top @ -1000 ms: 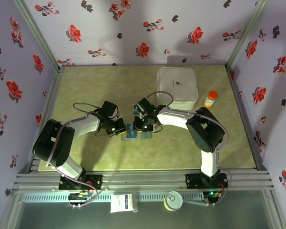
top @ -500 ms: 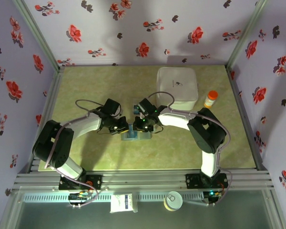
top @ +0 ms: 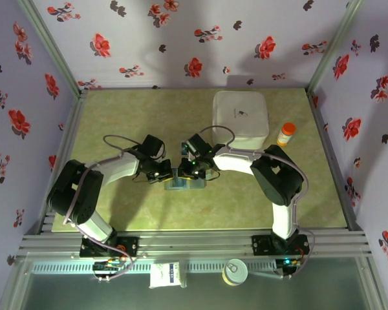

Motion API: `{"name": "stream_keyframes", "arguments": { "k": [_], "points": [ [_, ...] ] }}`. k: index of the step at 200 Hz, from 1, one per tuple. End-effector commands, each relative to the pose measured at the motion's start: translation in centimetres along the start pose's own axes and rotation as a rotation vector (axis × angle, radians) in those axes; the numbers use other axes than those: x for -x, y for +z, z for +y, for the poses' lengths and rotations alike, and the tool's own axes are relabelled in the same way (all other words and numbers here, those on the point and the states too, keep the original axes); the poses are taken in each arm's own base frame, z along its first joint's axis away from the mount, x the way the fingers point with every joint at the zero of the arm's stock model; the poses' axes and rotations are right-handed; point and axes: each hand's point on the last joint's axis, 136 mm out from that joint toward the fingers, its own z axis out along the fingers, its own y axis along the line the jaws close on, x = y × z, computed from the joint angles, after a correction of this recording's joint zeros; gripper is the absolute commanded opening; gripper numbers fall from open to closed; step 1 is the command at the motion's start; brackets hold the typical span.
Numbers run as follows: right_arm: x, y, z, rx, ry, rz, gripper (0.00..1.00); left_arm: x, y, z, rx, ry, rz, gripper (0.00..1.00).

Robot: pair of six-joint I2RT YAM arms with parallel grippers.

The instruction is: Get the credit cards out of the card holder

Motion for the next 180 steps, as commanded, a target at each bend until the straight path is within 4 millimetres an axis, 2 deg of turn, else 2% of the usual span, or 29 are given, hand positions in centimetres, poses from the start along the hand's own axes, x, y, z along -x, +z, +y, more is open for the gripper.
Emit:
{"name": "stream_keyframes", "arguments": {
  "k": [1,35,102,141,180],
  "points": [
    [-0.4,0.4,-1.7,-0.053,0.027,0.015,0.22,-0.8,0.4,1.3,0.056,0.012,0.029,0.04],
    [-0.3,-0.5,-1.8,-0.083,0.010,-0.004,0.22,-0.7,0.2,1.2,0.060,0.014,0.022,0.04],
    [0.3,-2.1,-0.1,-0.016,-0.010,-0.052,0.22,-0.1,-1.2,-0.4,0.008,0.021,-0.006,0.04],
    [0.5,-2.4,-1.1,-0.030,0.016,-0.060,0.22,-0.3,-1.1,-1.5,-0.019,0.033,0.001,0.04],
    [0.3,-2.3,-1.6,-0.035,0.027,-0.055,0.23,-0.7,-0.3,-1.4,-0.011,0.034,0.016,0.03]
  ]
}}
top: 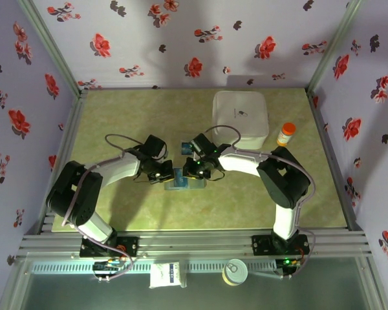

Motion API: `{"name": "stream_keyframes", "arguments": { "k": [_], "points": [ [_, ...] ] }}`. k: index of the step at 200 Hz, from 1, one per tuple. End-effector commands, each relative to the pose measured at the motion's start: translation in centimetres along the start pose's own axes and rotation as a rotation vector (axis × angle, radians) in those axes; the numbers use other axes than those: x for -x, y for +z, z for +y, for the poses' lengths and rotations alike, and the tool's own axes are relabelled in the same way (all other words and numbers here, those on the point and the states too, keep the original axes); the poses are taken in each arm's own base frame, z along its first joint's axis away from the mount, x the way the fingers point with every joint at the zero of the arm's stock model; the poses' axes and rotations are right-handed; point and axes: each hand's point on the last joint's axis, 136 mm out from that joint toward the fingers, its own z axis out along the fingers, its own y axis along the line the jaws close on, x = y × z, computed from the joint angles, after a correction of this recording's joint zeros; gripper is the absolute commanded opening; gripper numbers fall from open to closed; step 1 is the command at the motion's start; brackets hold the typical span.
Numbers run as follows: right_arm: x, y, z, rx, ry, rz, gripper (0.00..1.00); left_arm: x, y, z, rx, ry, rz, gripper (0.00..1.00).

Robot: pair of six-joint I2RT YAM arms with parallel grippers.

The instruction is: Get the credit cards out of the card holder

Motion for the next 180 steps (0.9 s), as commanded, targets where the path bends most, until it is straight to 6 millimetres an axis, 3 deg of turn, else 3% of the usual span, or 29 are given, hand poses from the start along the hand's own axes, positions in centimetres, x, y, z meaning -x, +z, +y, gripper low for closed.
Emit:
{"name": "stream_keyframes", "arguments": {
  "k": [1,45,180],
  "points": [
    [0.3,-0.7,-0.2,-0.004,0.006,-0.028,0.23,0.0,0.0,-0.6,-0.012,0.000,0.009,0.03],
    [0.1,0.0,-0.5,-0.008,0.014,-0.010,0.24,-0.4,1.0,0.0,0.000,-0.008,0.029,0.03],
    [-0.2,1.7,-0.8,0.037,0.038,0.023,0.24,-0.8,1.2,1.0,0.037,-0.013,0.039,0.03]
  ]
}}
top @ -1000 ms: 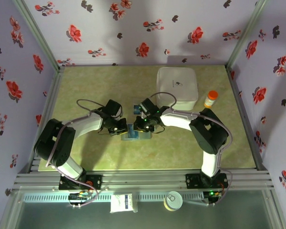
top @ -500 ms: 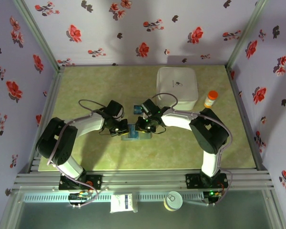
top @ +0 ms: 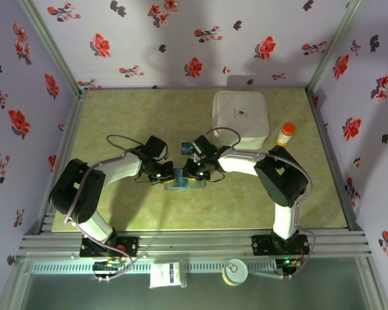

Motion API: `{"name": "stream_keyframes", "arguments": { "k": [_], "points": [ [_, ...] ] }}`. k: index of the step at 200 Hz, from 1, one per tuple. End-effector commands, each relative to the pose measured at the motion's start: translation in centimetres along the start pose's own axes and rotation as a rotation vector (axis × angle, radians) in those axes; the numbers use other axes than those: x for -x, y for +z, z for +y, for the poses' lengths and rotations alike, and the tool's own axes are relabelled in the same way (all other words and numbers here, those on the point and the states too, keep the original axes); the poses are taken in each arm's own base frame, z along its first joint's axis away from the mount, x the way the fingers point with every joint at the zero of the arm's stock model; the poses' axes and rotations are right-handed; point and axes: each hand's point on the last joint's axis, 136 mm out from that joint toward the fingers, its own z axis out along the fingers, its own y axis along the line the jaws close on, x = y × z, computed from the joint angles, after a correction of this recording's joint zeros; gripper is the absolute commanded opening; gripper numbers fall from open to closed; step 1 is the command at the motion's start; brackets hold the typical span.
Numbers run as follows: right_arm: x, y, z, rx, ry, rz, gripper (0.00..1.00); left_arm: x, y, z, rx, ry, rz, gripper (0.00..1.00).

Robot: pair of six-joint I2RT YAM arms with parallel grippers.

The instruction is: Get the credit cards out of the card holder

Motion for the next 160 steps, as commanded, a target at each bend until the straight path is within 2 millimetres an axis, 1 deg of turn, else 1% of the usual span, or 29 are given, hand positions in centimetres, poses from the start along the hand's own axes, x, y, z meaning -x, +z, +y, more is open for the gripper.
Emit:
{"name": "stream_keyframes", "arguments": {
  "k": [1,70,108,143,160],
  "points": [
    [-0.3,0.7,-0.4,0.013,0.029,0.022,0.24,-0.6,0.5,0.8,0.030,-0.008,0.020,0.03],
    [0.1,-0.3,1.2,0.139,0.050,-0.013,0.20,-0.5,0.4,0.7,0.032,-0.010,0.020,0.03],
    [0.1,-0.4,1.4,0.173,0.052,-0.023,0.17,-0.5,0.4,0.7,0.031,-0.012,0.019,0.03],
    [0.2,-0.6,1.9,0.216,0.052,-0.028,0.17,-0.5,0.2,0.6,0.032,-0.010,0.016,0.03],
    [0.2,-0.5,1.8,0.222,0.053,-0.029,0.16,-0.5,0.2,0.6,0.031,-0.012,0.013,0.03]
  ]
}}
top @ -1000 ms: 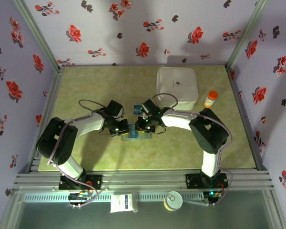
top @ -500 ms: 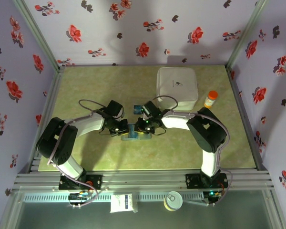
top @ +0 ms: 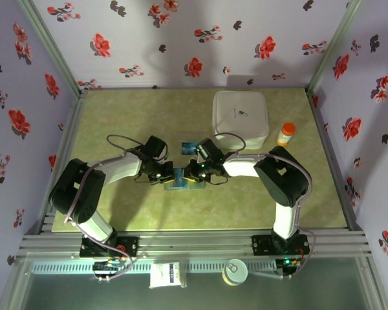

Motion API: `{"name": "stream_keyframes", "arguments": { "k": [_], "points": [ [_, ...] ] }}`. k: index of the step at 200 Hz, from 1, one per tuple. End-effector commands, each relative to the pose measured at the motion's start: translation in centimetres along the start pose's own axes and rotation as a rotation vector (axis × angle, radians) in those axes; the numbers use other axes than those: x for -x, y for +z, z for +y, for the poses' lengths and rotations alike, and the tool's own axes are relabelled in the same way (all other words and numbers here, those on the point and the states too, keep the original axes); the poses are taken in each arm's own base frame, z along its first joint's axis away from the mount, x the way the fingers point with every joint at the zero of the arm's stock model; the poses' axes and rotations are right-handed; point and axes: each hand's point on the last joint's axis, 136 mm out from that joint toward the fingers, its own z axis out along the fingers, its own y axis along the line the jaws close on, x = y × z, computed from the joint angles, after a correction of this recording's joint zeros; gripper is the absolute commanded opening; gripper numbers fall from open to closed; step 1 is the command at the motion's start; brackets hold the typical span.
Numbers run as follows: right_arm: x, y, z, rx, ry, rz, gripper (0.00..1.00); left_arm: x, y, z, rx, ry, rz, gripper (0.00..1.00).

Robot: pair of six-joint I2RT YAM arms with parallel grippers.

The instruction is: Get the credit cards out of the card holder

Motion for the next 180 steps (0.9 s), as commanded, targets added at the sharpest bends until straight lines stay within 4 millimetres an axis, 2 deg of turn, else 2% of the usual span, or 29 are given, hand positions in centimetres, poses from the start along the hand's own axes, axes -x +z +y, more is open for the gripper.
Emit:
{"name": "stream_keyframes", "arguments": {
  "k": [1,54,180],
  "points": [
    [0.38,-0.74,1.77,0.075,-0.014,-0.015,0.16,-0.46,0.18,0.61,0.030,-0.011,0.013,0.03],
    [0.32,-0.69,2.53,0.130,-0.020,-0.008,0.16,-0.41,0.01,0.60,0.032,-0.011,0.008,0.03],
    [-0.15,-0.20,2.32,0.163,-0.023,0.014,0.12,-0.20,-0.66,0.45,0.033,-0.015,-0.012,0.05]
  ]
}}
